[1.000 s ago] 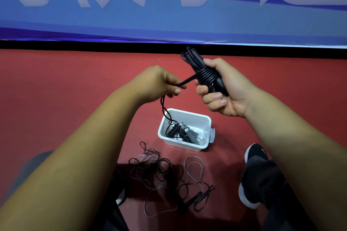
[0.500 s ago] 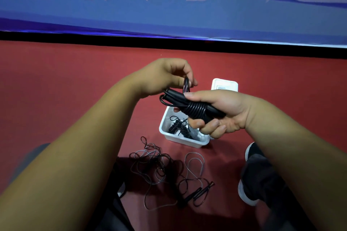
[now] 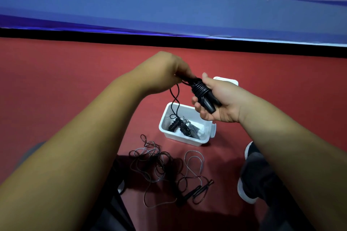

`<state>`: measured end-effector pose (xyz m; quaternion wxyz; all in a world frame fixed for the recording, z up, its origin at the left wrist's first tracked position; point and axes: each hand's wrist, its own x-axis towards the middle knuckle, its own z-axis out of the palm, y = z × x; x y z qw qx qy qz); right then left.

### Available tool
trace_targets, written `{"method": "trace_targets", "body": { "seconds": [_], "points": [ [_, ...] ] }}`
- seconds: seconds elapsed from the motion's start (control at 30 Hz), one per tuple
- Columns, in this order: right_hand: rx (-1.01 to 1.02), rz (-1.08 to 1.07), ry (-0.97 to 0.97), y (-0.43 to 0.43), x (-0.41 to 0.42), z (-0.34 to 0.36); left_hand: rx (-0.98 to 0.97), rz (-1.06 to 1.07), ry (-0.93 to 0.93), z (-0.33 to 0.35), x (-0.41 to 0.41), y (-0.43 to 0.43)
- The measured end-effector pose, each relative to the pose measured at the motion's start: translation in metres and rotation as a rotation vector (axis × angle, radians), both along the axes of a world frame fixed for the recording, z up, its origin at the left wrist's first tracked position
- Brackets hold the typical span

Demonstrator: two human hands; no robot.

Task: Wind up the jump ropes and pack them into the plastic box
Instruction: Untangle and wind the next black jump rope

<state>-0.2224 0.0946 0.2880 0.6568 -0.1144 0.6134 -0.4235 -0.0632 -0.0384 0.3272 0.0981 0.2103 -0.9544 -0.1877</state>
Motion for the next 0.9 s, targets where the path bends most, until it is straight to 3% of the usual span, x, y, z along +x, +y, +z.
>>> {"method": "trace_targets", "body": {
  "seconds": [0.23,0.43,0.67,0.9],
  "points": [
    [-0.116,-0.157,-0.046,-0.007,0.007,0.002,0.061,0.228,-0.122,-0.004,-0.010,0.008],
    [-0.187,-0.175,-0.069,-0.012,0.005,0.015,0.120,0.331,-0.029,-0.015,-0.006,0.004],
    [-0.238,-0.202,-0.070,-0.020,0.007,0.027,0.370,0.224,0.249,-0.002,0.007,0.002],
    [-0.282,-0.106,-0.084,-0.017,0.002,0.035,0.598,0.055,0.194,0.004,0.026,-0.005]
  ]
}}
